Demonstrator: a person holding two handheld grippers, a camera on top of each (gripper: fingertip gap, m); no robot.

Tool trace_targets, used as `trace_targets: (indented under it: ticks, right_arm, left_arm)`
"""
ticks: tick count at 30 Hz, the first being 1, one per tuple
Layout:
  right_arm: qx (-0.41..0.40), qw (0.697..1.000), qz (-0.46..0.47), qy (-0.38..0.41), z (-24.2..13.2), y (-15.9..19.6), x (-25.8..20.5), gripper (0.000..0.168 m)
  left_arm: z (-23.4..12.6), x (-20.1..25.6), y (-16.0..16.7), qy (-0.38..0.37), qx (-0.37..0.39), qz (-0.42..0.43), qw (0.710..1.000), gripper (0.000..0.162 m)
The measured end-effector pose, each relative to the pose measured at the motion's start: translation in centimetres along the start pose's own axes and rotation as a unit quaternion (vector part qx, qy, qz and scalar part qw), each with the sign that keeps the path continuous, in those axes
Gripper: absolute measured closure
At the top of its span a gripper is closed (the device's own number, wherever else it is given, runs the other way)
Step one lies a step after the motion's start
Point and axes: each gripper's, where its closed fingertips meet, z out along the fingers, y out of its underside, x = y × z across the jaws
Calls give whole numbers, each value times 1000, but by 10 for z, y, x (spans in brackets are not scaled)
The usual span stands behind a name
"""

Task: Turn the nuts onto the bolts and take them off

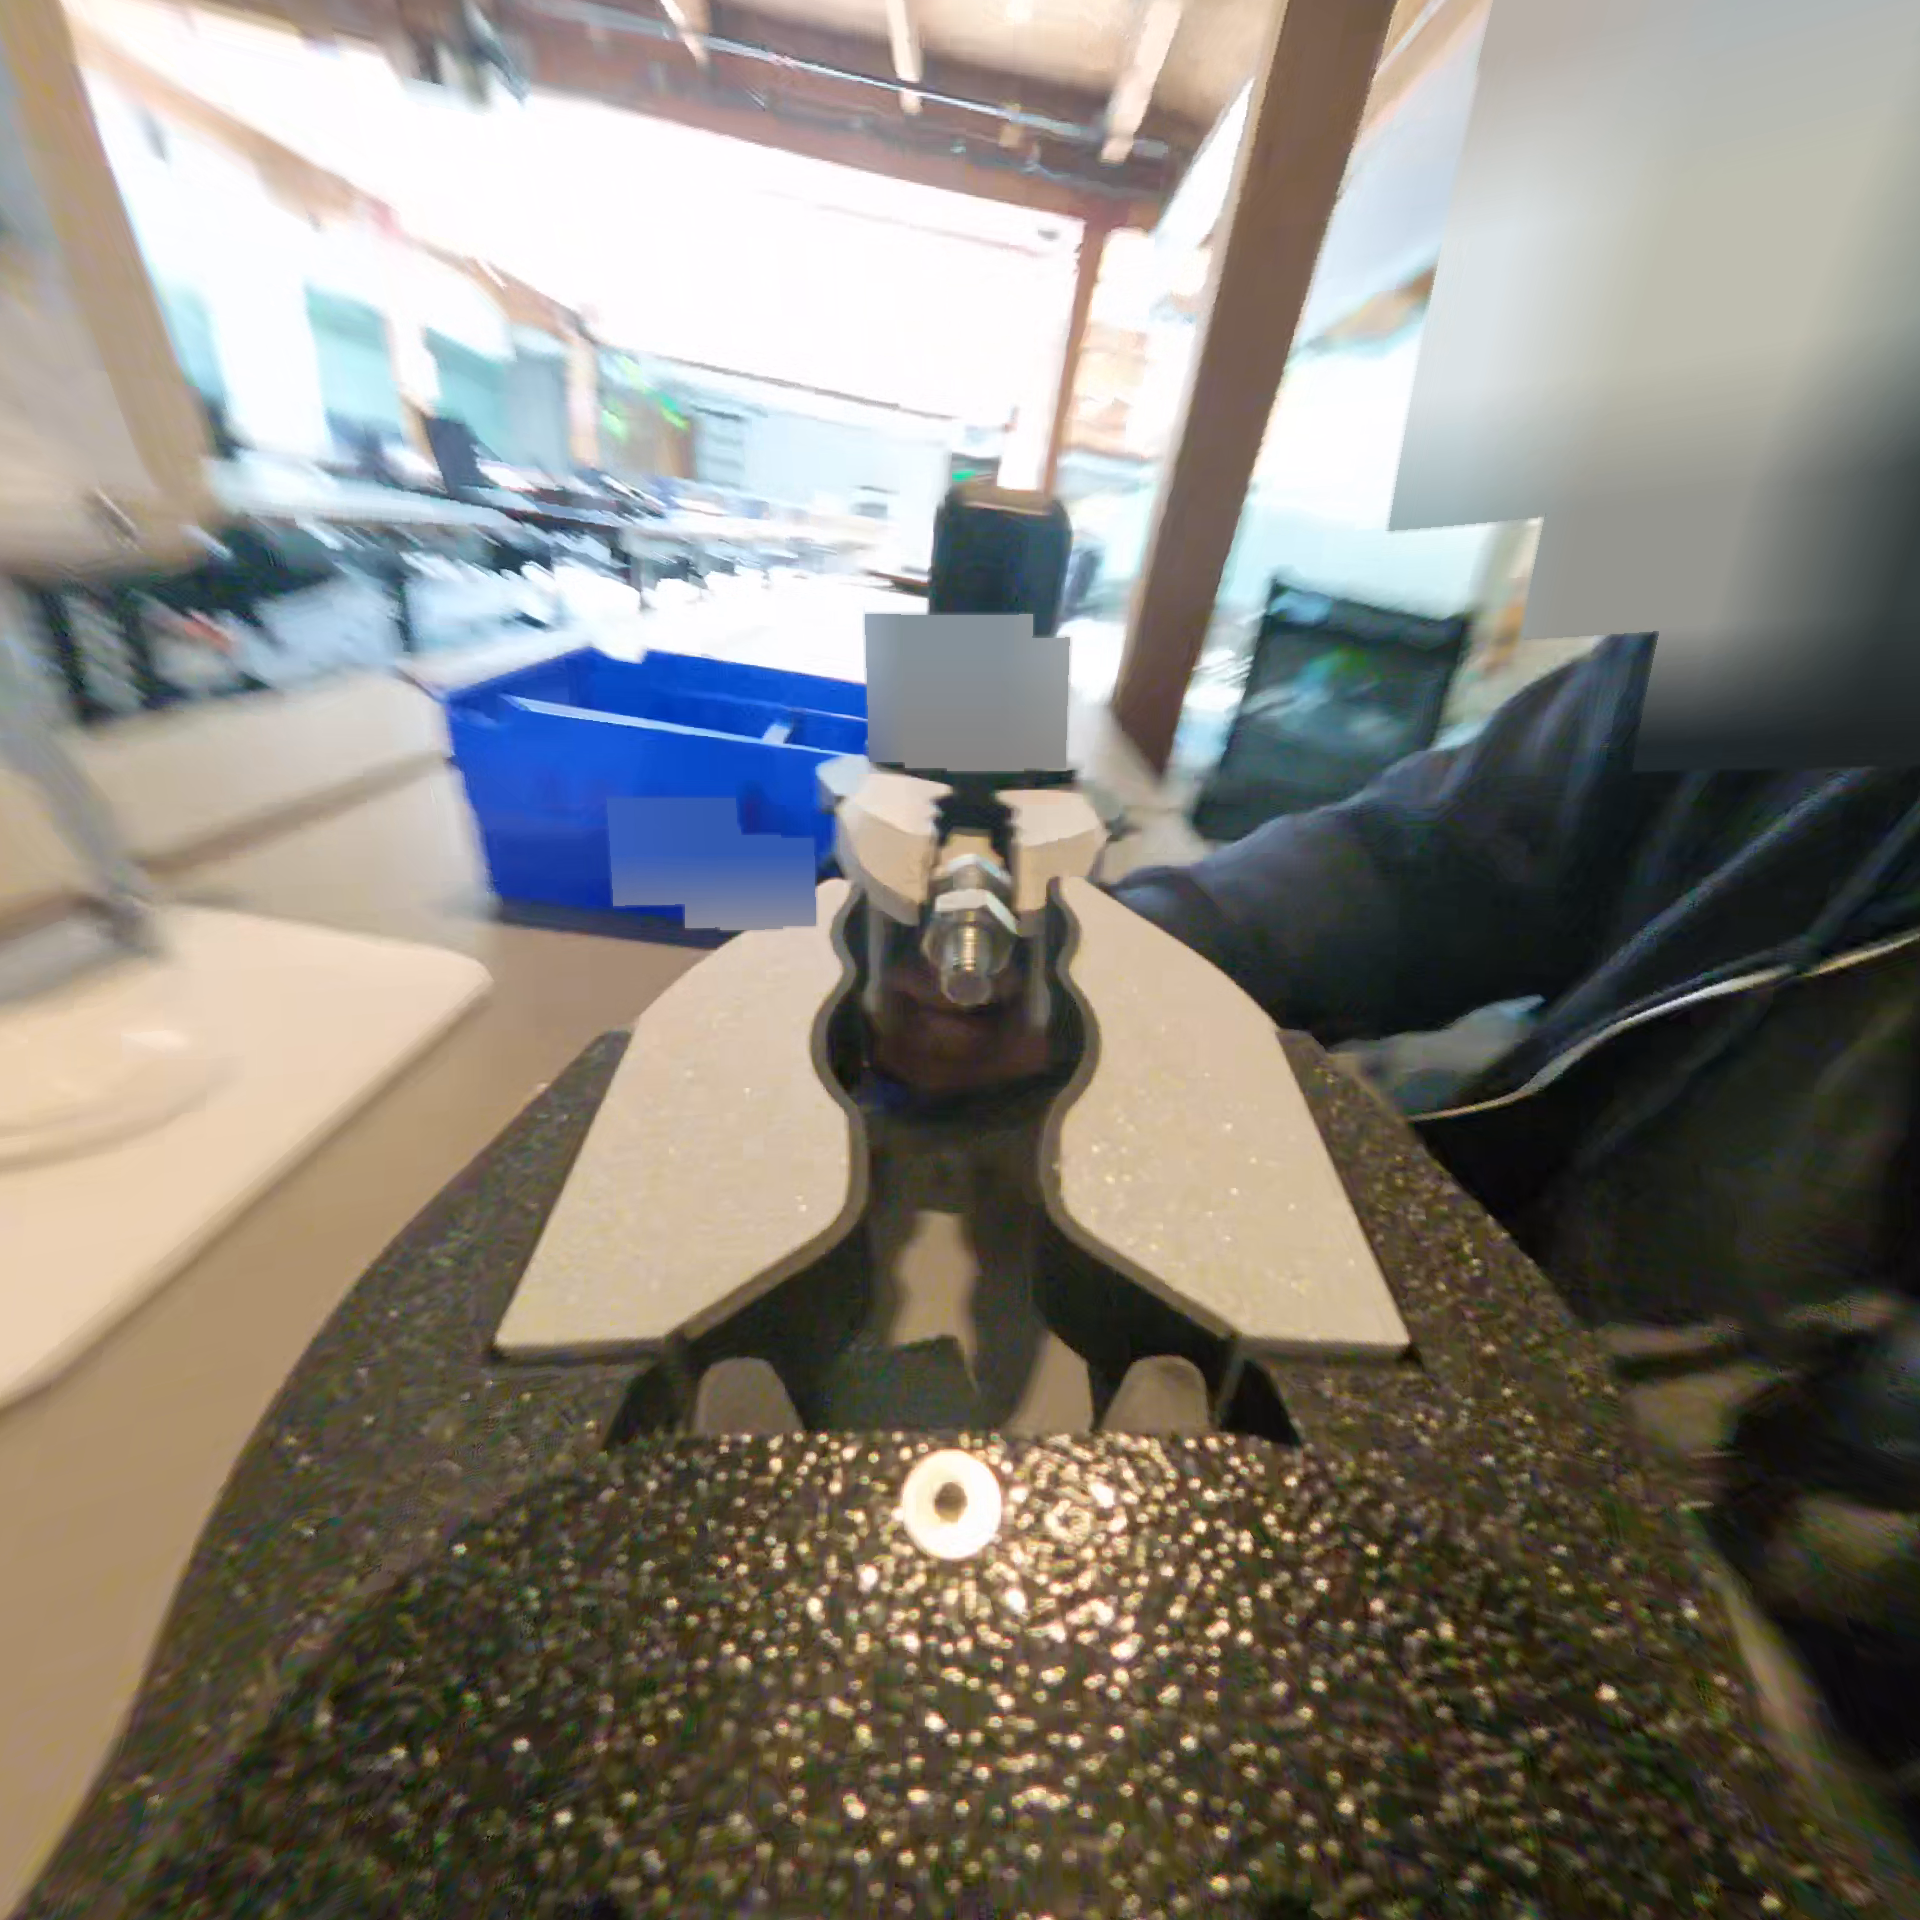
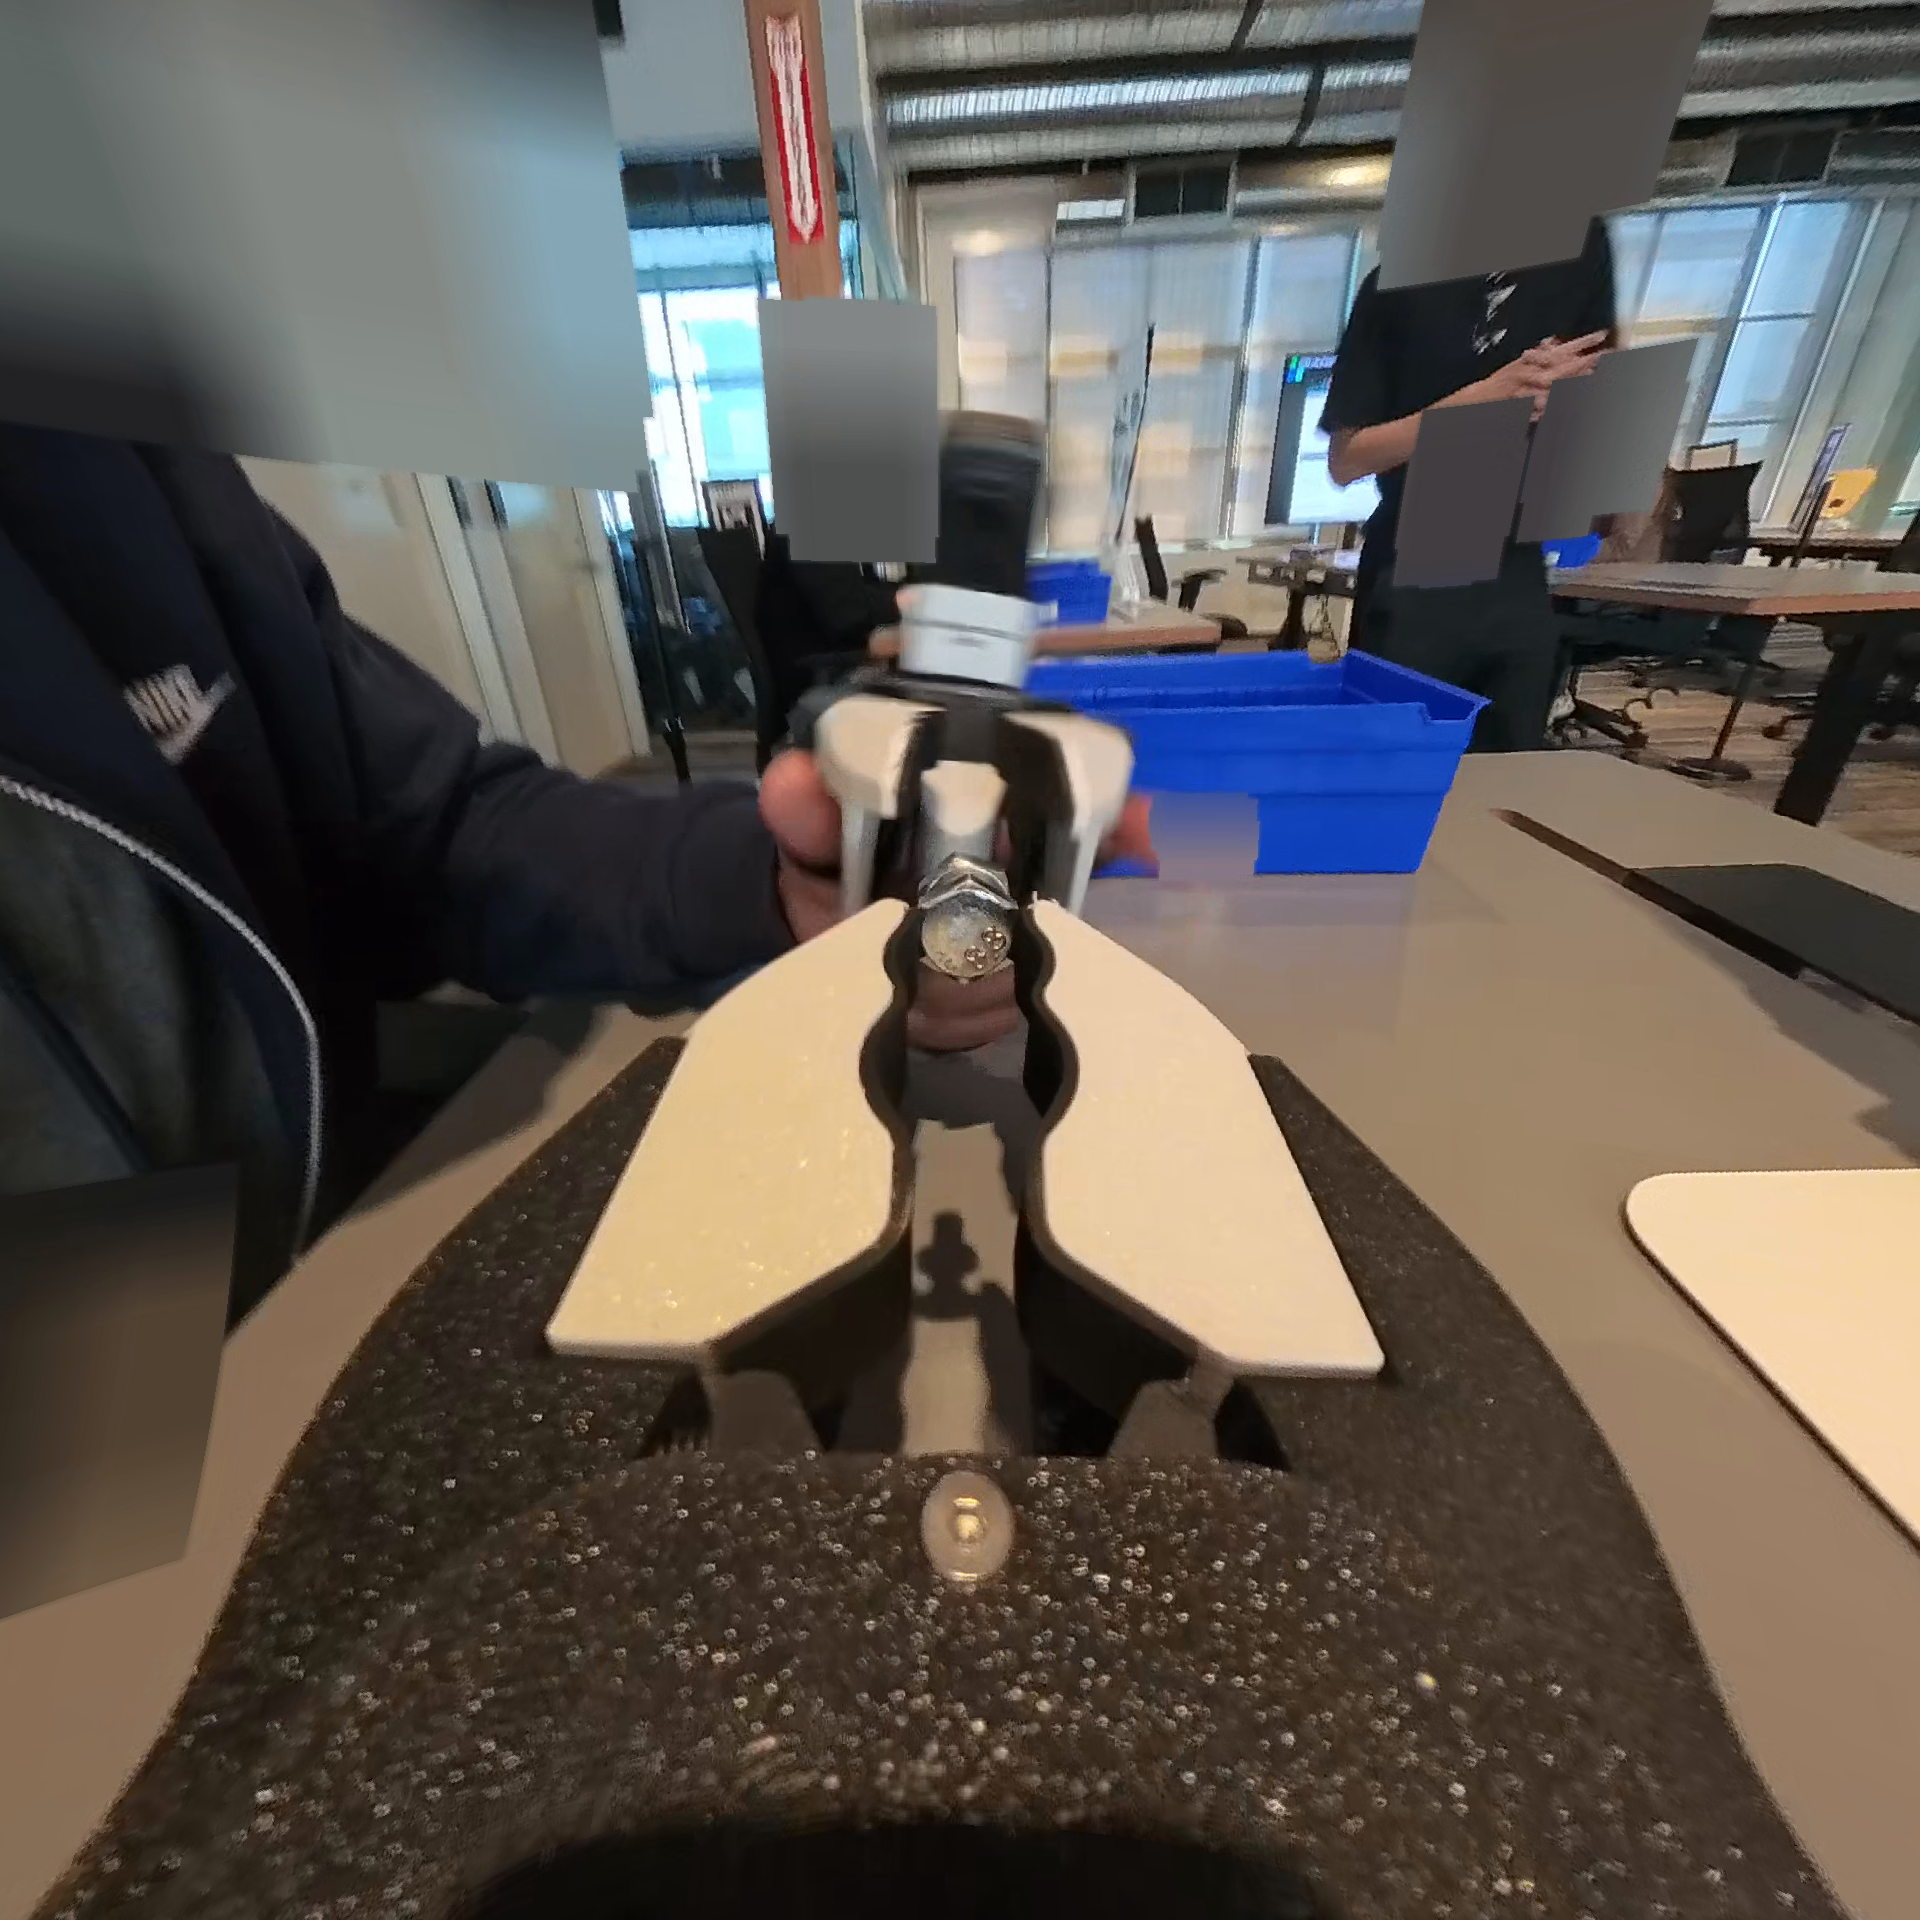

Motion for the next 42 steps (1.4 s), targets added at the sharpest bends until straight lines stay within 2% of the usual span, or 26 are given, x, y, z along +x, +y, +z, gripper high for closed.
trace_targets:
  ticks: [3, 6, 12, 15, 18, 20, 22, 25, 27, 29, 31, 33, 35, 37, 38, 40, 42]
  right_arm:
    - [14, 1000, 16, -8, 0, -3, -1, 152]
    - [17, 1000, 19, -14, 1, -3, -3, 152]
    - [15, 999, 19, -28, 4, -3, -9, 152]
    - [15, 999, 22, -37, 5, -2, -12, 152]
    - [16, 999, 21, -41, 6, -2, -13, 152]
    - [14, 999, 17, -37, 6, -2, -12, 152]
    - [10, 999, 12, -29, 5, -1, -10, 152]
    - [3, 1000, 2, -14, 5, 0, -7, 152]
    - [1, 1000, -5, -8, 4, 1, -6, 152]
    - [0, 1000, -5, -8, 5, 1, -6, 152]
    - [6, 1000, 0, -11, 5, 0, -6, 152]
    - [13, 1000, 6, -11, 3, -1, -5, 152]
    - [20, 1000, 11, -9, 1, -4, -3, 152]
    - [27, 1000, 14, -7, 0, -6, -2, 152]
    - [29, 999, 16, -8, -1, -6, -2, 152]
    - [33, 999, 19, -11, -1, -7, -3, 152]
    - [39, 999, 23, -16, -1, -9, -4, 152]
  left_arm:
    - [-2, -4, -4, -81, -24, 196, 977, 130]
    - [3, 3, 1, -100, -47, 311, 944, 131]
    - [9, 6, 14, -107, -84, 392, 910, 134]
    - [9, 8, 16, -105, -90, 413, 900, 143]
    - [8, 10, 15, -101, -86, 415, 900, 143]
    - [8, 9, 16, -96, -86, 381, 915, 143]
    - [9, 8, 18, -81, -91, 312, 942, 143]
    - [9, 7, 20, -44, -93, 165, 981, 144]
    - [10, 8, 22, -9, -86, 40, 995, 144]
    - [9, 11, 23, 38, -68, -103, 992, 143]
    - [6, 13, 20, 91, -39, -217, 971, 143]
    - [3, 8, 14, 99, -9, -243, 965, 136]
    - [1, 0, 9, 57, 4, -169, 984, 130]
    - [-1, -3, 1, 0, 2, -24, 1000, 126]
    - [-1, -2, -2, -29, -6, 58, 998, 126]
    - [0, 0, -2, -75, -36, 204, 976, 127]
    - [5, 6, 5, -80, -63, 288, 952, 130]
